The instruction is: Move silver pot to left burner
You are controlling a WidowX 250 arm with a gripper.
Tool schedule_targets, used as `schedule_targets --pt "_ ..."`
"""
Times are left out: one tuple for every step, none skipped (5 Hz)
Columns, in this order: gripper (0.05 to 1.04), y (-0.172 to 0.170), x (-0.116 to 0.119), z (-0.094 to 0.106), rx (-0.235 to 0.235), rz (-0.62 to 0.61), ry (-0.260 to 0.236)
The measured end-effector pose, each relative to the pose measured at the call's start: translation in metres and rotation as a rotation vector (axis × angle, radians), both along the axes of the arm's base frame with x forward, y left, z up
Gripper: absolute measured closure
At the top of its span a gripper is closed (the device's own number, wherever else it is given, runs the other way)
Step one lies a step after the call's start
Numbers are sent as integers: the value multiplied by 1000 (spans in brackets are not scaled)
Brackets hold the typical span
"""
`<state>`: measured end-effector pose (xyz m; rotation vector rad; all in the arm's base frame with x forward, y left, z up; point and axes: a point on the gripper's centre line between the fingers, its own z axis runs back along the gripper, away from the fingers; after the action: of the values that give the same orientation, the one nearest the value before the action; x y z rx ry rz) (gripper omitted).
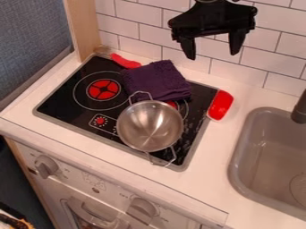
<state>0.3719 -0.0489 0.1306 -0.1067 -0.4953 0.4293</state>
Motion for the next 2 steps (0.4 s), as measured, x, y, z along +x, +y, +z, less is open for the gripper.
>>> schedule_targets --pt "83 0 -2 -10 1 2 29" --pt "83 9 -14 -25 -6 15 76"
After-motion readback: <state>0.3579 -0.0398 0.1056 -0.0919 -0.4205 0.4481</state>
